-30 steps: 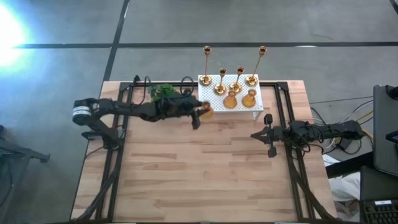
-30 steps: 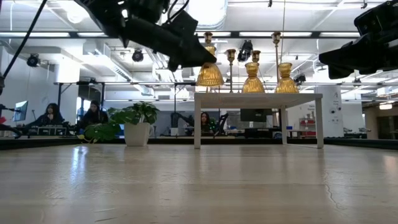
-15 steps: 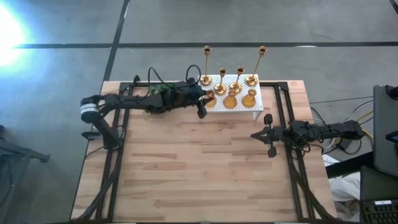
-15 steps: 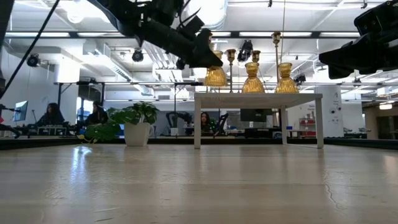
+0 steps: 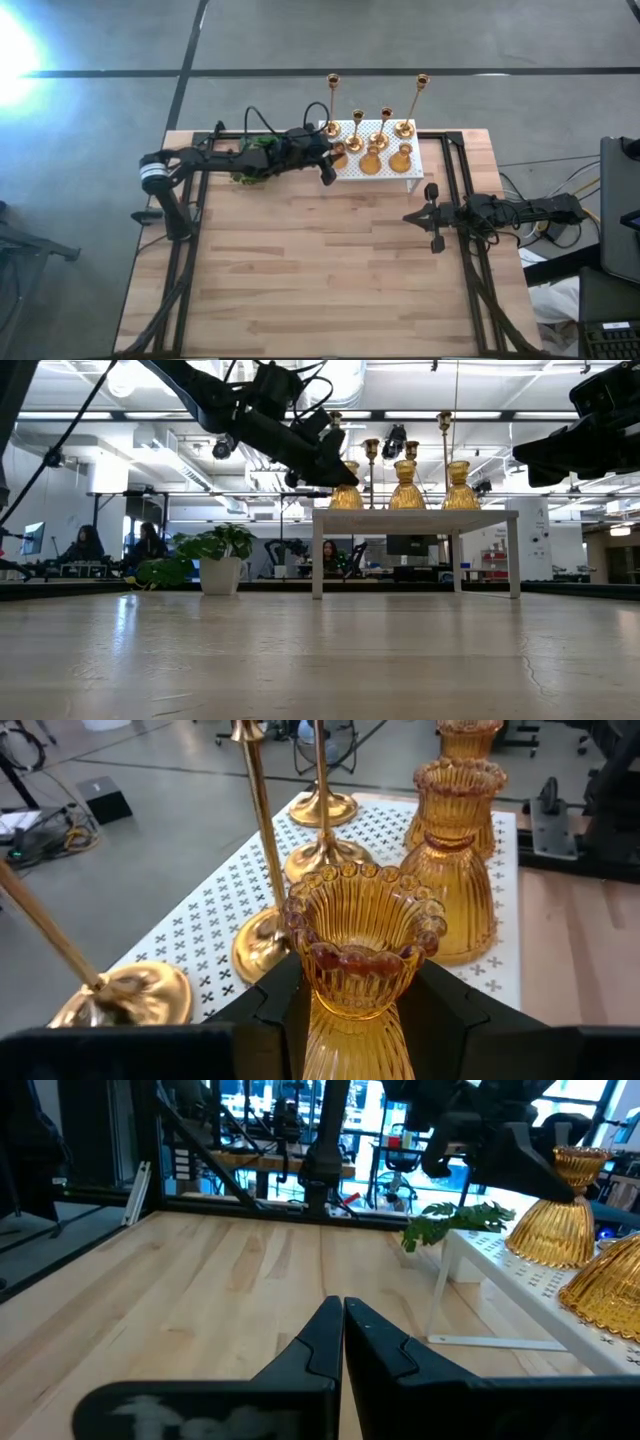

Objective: Pick & Place candle stick holders
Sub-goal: Put the orange glass candle holder on the shelf

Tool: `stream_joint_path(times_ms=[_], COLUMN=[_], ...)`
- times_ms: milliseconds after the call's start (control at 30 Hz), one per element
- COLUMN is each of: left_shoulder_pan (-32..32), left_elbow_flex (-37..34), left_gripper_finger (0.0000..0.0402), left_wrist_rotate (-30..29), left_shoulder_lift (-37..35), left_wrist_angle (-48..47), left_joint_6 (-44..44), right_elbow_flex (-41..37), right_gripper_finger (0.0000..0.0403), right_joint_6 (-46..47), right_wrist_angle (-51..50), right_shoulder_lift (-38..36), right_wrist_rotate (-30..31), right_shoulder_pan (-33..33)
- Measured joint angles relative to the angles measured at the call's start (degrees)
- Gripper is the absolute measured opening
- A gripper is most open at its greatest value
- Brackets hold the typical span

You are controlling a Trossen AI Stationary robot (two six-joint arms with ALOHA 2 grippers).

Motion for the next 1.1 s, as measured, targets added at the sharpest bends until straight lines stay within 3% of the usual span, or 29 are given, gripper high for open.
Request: stream_joint_path(times_ms=[767, 1100], left_shoulder_pan=[0.51, 0.51], left_elbow_flex=[0.11, 0.0], left_gripper_finger=[0.0124, 0.0158], left_wrist_rotate=[3.75, 4.03], left_shoulder_lift=[0.8, 0.8], left_wrist_angle=[-1.44, -1.61], left_joint_6=[-5.82, -5.89], right_elbow_flex=[0.0, 0.0], right_gripper_finger=[0.0008, 0.0008], right_joint_6=[0.01, 0.0], right_wrist_angle=[0.0, 0.0], right_shoulder_lift=[0.0, 0.0], right_wrist_rotate=[-0.01, -0.01], right_shoulder_pan=[0.0, 0.0])
